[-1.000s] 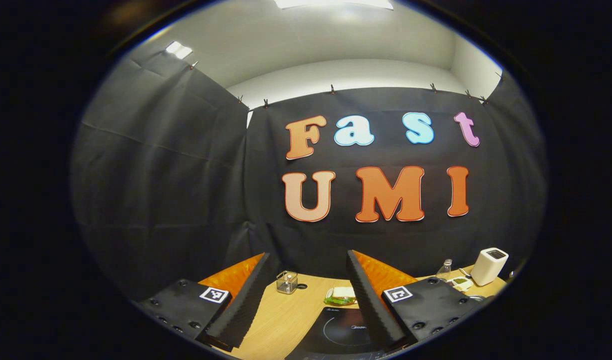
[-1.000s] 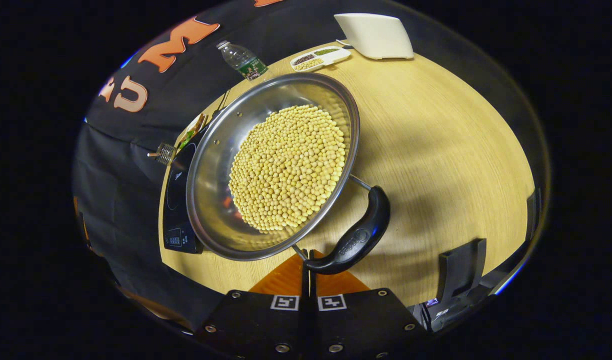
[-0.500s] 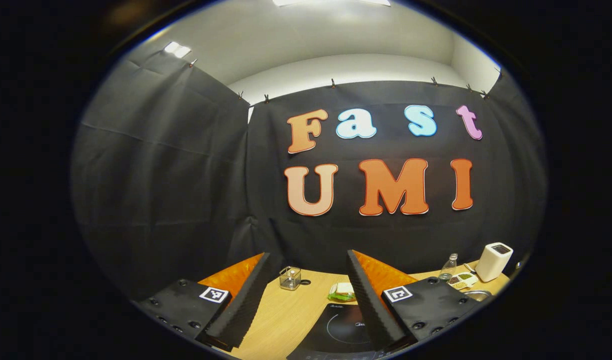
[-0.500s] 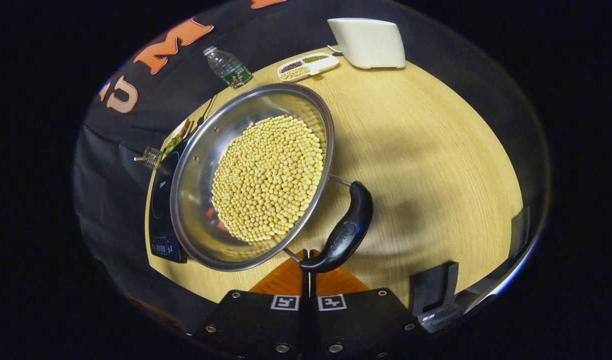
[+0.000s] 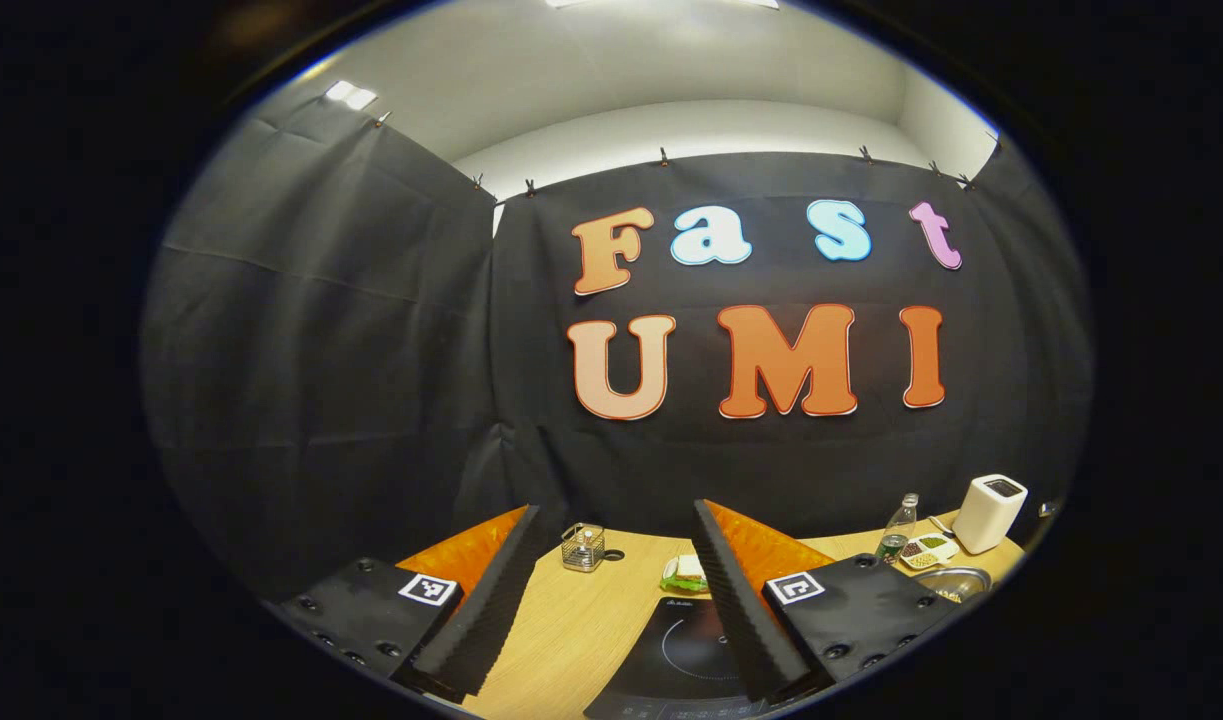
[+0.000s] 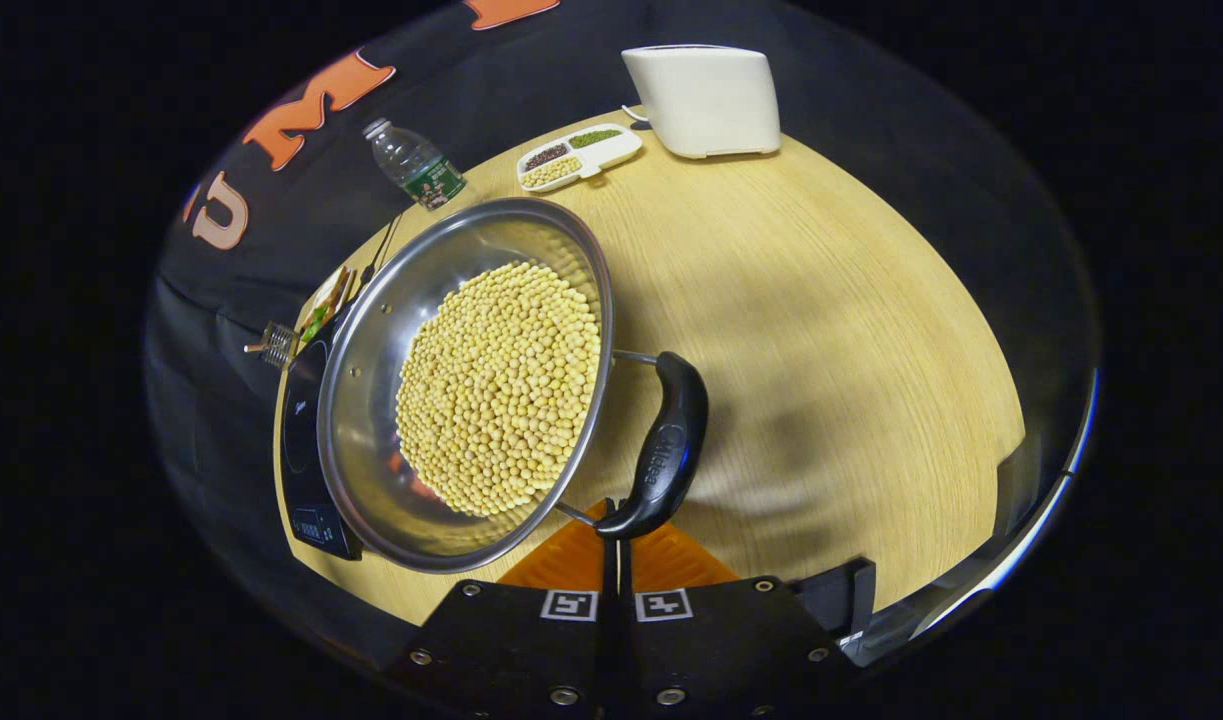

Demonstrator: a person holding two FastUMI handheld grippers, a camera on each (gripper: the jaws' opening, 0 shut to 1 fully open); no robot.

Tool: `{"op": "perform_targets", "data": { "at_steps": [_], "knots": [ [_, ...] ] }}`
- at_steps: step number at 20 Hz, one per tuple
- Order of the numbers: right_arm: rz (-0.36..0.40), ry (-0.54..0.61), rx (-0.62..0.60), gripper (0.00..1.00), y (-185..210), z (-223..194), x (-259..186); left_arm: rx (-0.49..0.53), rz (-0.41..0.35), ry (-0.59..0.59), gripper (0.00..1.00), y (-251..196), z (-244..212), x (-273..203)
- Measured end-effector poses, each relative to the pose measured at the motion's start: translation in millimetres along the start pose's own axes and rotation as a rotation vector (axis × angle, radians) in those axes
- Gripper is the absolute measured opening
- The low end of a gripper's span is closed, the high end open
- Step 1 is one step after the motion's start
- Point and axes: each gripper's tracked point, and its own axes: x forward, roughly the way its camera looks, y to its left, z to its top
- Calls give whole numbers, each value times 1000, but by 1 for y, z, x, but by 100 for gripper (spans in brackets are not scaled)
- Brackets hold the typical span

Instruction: First push the handle of the pot to place it horizontally, then grasp the pot with both hands and set it on the induction cooktop.

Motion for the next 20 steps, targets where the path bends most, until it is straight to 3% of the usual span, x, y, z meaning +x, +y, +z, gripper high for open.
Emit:
{"op": "perform_targets", "data": {
  "at_steps": [11,20],
  "knots": [
    [-74,-47,-3,0,-14,38,9,20,-9,-9,97,6,0,-1],
    [-71,-60,64,0,-21,69,13,29,-27,47,97,-2,-23,13]
  ]
}}
